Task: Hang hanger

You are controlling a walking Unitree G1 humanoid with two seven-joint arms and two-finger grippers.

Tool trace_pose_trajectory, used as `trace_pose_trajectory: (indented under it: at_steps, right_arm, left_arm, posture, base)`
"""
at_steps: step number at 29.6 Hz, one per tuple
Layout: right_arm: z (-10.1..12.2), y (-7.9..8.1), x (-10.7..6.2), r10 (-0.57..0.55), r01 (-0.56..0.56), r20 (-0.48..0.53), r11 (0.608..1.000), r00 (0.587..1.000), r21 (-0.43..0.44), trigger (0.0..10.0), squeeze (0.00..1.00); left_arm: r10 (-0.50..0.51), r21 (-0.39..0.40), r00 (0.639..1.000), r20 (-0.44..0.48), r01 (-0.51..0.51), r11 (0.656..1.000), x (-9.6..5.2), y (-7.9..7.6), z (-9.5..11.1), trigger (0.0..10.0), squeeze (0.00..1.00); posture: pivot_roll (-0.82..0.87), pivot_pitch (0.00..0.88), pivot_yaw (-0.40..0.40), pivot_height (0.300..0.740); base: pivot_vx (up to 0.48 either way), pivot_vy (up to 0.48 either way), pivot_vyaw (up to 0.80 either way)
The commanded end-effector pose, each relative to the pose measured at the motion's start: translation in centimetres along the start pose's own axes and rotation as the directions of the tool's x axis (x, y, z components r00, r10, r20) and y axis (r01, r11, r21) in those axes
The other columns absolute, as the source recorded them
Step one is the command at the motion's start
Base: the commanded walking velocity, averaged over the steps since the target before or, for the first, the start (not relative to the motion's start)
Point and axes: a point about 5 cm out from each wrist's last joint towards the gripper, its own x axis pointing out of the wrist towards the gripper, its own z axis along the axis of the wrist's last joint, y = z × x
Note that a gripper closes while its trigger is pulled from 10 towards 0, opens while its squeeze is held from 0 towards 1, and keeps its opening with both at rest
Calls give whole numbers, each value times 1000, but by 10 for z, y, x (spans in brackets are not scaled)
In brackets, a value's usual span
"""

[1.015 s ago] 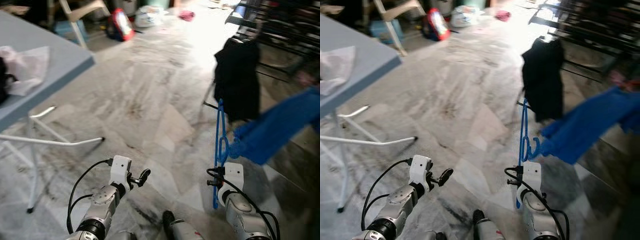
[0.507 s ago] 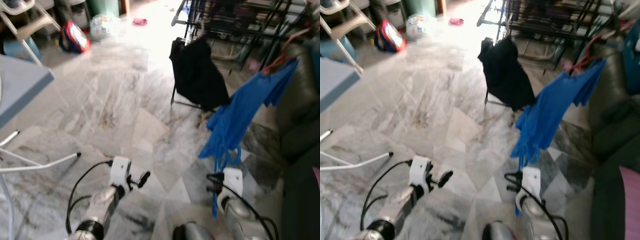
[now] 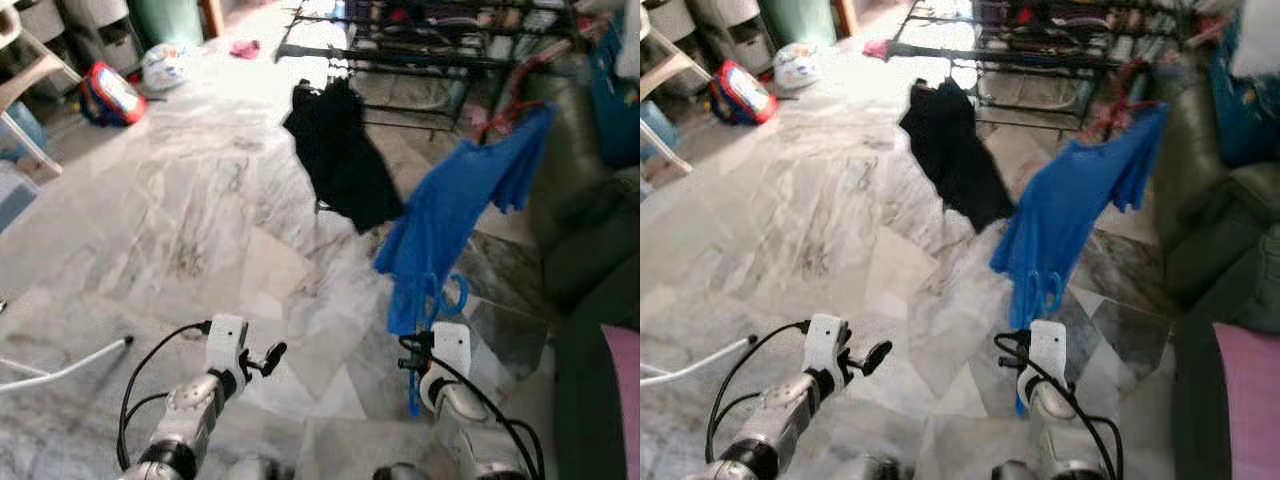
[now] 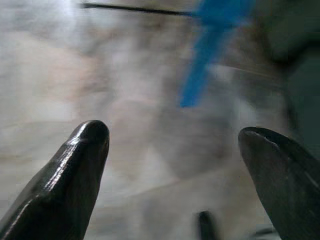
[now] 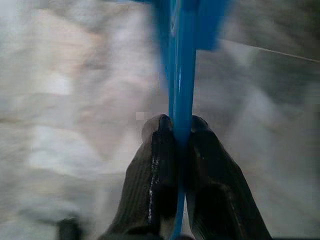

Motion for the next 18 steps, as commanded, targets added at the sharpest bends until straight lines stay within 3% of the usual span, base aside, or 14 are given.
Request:
trace_pose_trajectory:
  at_steps: [1,5,18]
  right_arm:
    - [-1,3,0,1,-1,-9,1000,1000,14,10000,0]
    - [-2,4,0,1,-1,-9,1000,1000,14,10000,0]
    - [-3,6,-1,3,-3,-15,1000,1000,16,10000,0]
  left_arm:
    - [22,11,1000,-22,-22,1000,-5,10,-4,10000,0]
    - [24,11,999,-27,-23,1000,-6,10,-4,10000,0]
    - [40,-14,998,-47,-41,999,-7,12,-8,10000,0]
  posture:
    - [-44,196,19,740]
    - [-45,197,20,740]
    - [-42,203,25,740]
  base:
    - [244,0,-769]
    - [240,0,-581]
    - [0,0,0]
